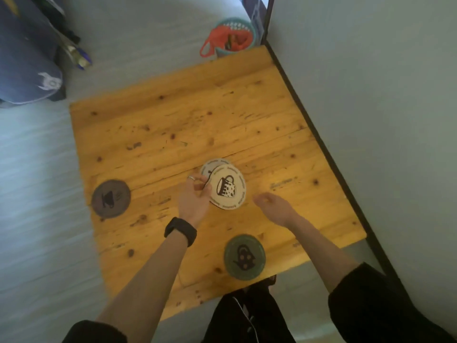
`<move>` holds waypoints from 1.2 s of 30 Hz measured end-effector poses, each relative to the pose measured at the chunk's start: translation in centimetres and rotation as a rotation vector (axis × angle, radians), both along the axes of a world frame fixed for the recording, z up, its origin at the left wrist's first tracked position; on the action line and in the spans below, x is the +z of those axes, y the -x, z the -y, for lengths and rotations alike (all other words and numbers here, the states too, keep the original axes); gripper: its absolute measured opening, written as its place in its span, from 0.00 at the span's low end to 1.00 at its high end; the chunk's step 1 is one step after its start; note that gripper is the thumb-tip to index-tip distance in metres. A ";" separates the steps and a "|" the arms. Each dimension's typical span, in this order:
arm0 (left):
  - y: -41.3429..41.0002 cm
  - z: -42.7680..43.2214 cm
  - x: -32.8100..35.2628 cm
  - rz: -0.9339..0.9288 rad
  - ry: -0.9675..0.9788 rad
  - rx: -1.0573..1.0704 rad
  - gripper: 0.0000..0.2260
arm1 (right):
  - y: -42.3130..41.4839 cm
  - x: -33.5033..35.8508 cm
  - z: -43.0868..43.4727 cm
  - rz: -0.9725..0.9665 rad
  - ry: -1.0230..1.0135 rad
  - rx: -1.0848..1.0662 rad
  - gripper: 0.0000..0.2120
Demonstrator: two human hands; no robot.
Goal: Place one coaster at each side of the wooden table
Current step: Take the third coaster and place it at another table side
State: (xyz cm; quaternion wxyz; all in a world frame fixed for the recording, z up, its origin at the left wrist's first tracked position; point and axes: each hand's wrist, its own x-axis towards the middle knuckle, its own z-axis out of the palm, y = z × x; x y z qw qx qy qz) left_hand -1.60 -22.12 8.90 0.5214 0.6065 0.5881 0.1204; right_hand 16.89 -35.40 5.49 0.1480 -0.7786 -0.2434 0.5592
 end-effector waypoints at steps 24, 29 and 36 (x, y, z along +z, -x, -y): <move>-22.3 29.3 0.4 -0.126 0.496 -0.578 0.13 | -11.4 5.4 36.4 0.116 -0.118 -0.879 0.06; -30.3 33.4 0.2 -0.114 0.475 -0.444 0.11 | -21.3 5.0 38.8 0.154 -0.110 -0.715 0.08; -37.4 33.5 0.5 0.008 0.517 -0.152 0.13 | -32.9 5.1 36.1 0.184 -0.143 -0.515 0.13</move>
